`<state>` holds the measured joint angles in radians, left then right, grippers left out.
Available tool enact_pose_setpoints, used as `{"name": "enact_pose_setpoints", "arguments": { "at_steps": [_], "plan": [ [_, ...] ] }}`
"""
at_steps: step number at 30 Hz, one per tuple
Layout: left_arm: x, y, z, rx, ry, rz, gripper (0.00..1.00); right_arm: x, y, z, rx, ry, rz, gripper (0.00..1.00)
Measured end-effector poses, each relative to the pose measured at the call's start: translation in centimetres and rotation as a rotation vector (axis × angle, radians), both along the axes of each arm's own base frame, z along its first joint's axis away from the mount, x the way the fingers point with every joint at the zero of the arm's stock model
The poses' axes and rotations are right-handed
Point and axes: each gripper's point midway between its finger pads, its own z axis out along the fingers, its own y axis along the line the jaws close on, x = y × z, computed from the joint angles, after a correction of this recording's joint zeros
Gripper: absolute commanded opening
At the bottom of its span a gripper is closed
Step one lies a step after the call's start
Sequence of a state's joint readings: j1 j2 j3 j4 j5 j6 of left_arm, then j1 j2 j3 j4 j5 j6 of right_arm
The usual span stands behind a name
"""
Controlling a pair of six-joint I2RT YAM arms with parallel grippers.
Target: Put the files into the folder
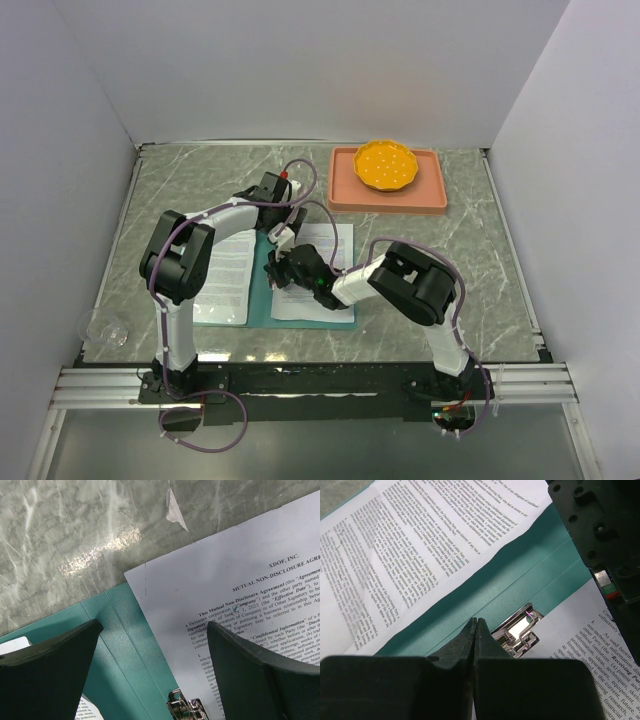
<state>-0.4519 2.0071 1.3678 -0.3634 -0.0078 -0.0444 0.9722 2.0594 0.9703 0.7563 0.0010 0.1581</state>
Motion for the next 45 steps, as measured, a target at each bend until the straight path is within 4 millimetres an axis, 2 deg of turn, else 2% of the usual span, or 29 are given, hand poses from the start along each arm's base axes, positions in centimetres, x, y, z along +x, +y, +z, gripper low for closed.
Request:
{"name": "enact_pose_setpoints", "arguments": {
  "at_steps": [28,31,38,45],
  "plan": [
    [0.1,0.1,-0.1,-0.006,-0.014,-0.004,0.96,-0.6,0.9,0.1,-0.034,-0.008,0.080,0.00],
    [0.1,0.1,-0.1,-0.006,-0.015,-0.004,0.96,-1.2,1.2,0.1,-0.031,-0.001,0.106,0.00],
    [0.2,0.1,-0.1,-0.007,-0.017,-0.004,0.96,-4.9,2.7,-1.3,-0.047,0.049,0.213,0.00],
    [0.2,0.2,0.0,-0.009,-0.018,-0.002,0.96,-4.7,2.5,-1.2,-0.021,0.089,0.208,0.00]
  ]
}}
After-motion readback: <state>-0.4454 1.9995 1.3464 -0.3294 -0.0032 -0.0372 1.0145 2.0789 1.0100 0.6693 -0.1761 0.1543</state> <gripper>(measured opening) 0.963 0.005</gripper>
